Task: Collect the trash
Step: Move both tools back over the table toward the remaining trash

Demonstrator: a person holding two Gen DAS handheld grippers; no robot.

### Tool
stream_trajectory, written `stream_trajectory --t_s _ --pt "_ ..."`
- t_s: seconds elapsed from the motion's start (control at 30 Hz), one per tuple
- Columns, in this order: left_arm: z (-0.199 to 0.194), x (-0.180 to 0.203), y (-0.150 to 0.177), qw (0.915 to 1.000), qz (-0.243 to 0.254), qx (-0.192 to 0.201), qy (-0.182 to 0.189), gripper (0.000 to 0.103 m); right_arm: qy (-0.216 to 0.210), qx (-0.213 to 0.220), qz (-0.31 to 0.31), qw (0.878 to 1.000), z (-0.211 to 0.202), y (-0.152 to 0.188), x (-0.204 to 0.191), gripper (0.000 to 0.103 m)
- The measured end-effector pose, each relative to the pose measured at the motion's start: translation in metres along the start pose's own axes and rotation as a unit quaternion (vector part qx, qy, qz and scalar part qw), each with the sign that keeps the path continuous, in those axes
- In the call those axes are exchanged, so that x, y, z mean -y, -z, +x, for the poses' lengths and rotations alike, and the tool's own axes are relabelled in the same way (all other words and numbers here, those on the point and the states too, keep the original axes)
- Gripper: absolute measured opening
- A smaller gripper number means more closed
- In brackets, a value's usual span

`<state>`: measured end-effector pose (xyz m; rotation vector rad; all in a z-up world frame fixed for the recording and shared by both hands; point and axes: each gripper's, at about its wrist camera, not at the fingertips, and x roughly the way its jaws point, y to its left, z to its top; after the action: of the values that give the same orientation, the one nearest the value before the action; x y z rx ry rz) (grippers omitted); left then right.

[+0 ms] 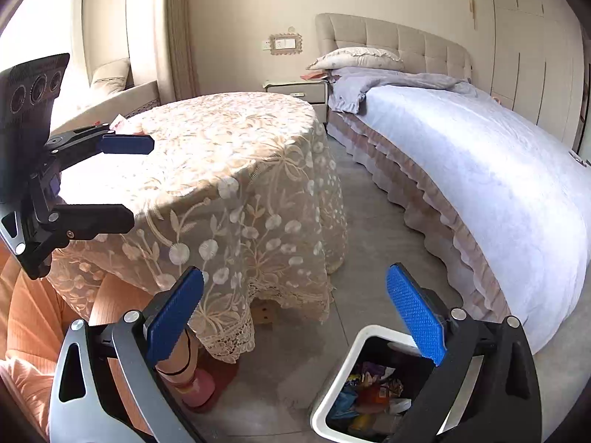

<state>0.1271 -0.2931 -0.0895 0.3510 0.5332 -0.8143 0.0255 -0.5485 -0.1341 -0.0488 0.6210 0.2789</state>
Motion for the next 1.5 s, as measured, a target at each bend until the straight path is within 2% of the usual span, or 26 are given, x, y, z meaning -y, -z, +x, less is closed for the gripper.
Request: stream_trajectory --t_s 0.17,0.37,0.67,0.93,1.27,1.5 --pt "-0.030 -0.037 0.012 0.9979 -0.037 0.009 -0.051 0.099 -0.022 0.009 -0.022 0.999 0.015 -0.025 -0.030 0.099" --pt "-0.058 -0.078 0.028 0.9931 -0.066 0.013 -0.096 0.099 -0.054 0.008 -0.047 0.997 0.035 -0.049 -0.073 0.099" --pt "-0.101 -0.128 0.050 0.9852 -0.100 0.016 -0.138 0.099 -0.083 0.011 -0.089 0.993 0.072 -0.090 -0.142 0.099" --pt "-0.134 -0.168 0.062 0.9736 -0.121 0.023 -0.192 0.099 -0.134 0.018 -0.122 0.983 0.098 -0.129 -0.196 0.099" --pt "-0.158 -0.214 0.079 0.9571 -0.152 0.029 -0.245 0.099 -0.164 0.021 -0.168 0.972 0.125 -0.163 -0.248 0.099" --pt "-0.167 -0.247 0.090 0.9432 -0.165 0.023 -0.288 0.099 -0.177 0.014 -0.183 0.967 0.159 -0.184 -0.276 0.099"
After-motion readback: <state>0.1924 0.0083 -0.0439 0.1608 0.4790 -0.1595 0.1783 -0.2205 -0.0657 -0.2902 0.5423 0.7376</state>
